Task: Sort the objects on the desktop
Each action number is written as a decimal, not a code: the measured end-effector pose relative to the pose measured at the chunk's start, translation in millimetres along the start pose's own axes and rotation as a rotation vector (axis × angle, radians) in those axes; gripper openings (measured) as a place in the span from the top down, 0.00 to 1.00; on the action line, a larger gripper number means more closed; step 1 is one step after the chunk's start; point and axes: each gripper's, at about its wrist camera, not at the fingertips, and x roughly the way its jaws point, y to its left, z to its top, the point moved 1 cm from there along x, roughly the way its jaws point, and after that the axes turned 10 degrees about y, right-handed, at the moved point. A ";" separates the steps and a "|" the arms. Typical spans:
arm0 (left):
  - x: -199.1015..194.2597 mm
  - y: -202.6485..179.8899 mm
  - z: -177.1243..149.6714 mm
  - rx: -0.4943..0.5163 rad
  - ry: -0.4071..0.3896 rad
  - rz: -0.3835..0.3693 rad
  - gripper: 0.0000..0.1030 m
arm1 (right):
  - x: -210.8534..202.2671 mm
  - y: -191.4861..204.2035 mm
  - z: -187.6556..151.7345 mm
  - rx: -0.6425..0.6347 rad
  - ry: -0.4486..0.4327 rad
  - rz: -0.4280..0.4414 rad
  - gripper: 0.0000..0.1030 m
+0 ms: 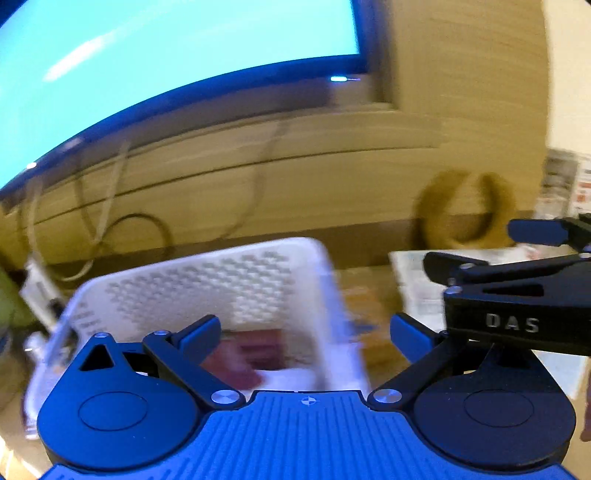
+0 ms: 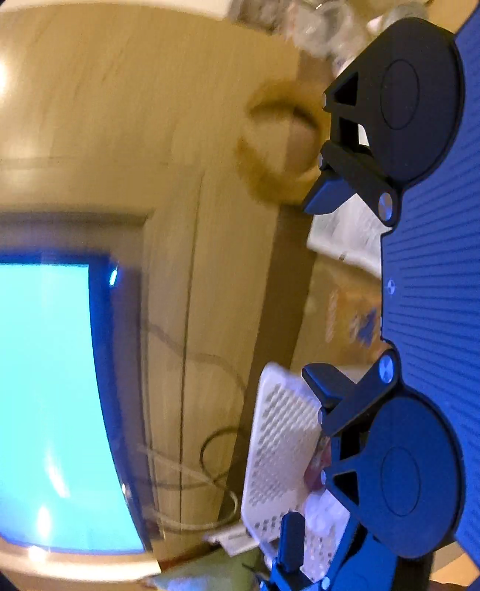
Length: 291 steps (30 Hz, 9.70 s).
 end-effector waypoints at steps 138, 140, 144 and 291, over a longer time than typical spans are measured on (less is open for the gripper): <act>71.5 -164.4 -33.0 0.085 0.016 -0.221 0.97 | 11.3 -197.1 -78.1 0.098 0.187 0.246 0.91; 66.7 -159.8 -28.5 0.084 0.001 -0.210 0.97 | 9.6 -192.6 -70.3 0.088 0.172 0.250 0.91; 55.4 -146.5 -20.4 0.079 -0.032 -0.181 0.97 | 7.3 -182.0 -54.9 0.071 0.143 0.264 0.91; 215.4 -108.0 39.0 0.017 0.150 -0.206 0.01 | 129.8 -228.2 -60.7 0.470 0.244 0.027 0.08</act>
